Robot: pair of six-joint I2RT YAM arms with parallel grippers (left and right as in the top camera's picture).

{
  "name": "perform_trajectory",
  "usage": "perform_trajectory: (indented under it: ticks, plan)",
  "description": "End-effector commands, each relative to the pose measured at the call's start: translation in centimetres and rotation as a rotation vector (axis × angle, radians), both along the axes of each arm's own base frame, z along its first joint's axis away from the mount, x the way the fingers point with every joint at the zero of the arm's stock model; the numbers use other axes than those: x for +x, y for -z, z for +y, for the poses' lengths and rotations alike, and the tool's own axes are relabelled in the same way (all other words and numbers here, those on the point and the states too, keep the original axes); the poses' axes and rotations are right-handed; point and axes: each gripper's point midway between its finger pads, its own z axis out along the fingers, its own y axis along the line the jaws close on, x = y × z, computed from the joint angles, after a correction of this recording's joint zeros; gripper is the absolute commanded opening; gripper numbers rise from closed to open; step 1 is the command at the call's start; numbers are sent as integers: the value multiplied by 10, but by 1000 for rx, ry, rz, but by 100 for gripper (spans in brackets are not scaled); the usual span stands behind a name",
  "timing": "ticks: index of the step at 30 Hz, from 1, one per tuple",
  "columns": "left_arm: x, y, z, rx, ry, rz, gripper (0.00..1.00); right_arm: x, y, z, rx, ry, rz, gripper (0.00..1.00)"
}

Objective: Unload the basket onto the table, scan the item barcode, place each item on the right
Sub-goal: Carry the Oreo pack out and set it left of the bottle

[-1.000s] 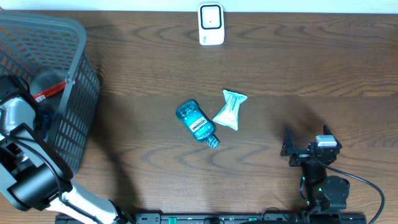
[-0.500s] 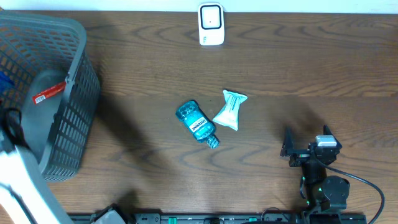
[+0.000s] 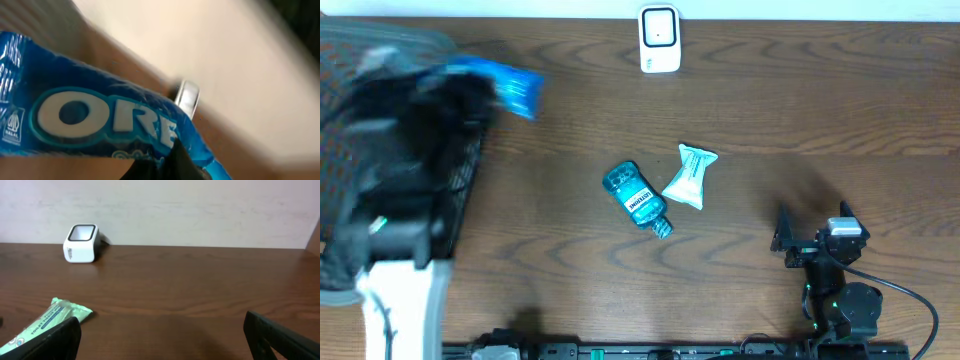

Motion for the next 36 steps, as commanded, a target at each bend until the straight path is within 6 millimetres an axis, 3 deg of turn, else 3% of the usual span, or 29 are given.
perform_trajectory:
  ticks: [1, 7, 10, 14, 17, 20, 21, 23, 25, 26, 29, 30, 32, 33, 36]
  plan:
    - [3, 56, -33, 310, 217, 151, 7, 0, 1, 0, 9, 2, 1, 99]
    - [6, 177, -56, 413, 302, 490, 7, 0, 1, 0, 9, 2, 1, 99]
    - [9, 227, -59, 425, 322, 594, 7, 0, 1, 0, 9, 2, 1, 99]
    - [6, 282, -62, 414, 341, 707, 7, 0, 1, 0, 9, 2, 1, 99]
    - [0, 311, -70, 377, 383, 772, 7, 0, 1, 0, 9, 2, 1, 99]
    - [-3, 326, -72, 372, 395, 806, 8, 0, 1, 0, 9, 2, 1, 99]
    - [-3, 327, -71, 373, 395, 809, 13, 0, 1, 0, 9, 2, 1, 99]
    - [-3, 325, -71, 377, 400, 803, 34, 0, 1, 0, 9, 2, 1, 99]
    - [-3, 319, -71, 376, 398, 790, 47, 0, 1, 0, 9, 2, 1, 99]
    - [-2, 313, -71, 375, 397, 780, 63, 0, 1, 0, 9, 2, 1, 99]
    - [-2, 295, -72, 372, 392, 742, 68, 0, 1, 0, 9, 2, 1, 99]
    - [-2, 289, -72, 371, 390, 728, 100, 0, 1, 0, 9, 2, 1, 99]
    - [-1, 275, -69, 383, 375, 696, 100, 0, 1, 0, 9, 2, 1, 99]
    - [1, 269, -67, 389, 367, 677, 86, 0, 1, 0, 9, 2, 1, 99]
    - [6, 254, -62, 412, 337, 630, 23, 0, 1, 0, 9, 2, 1, 99]
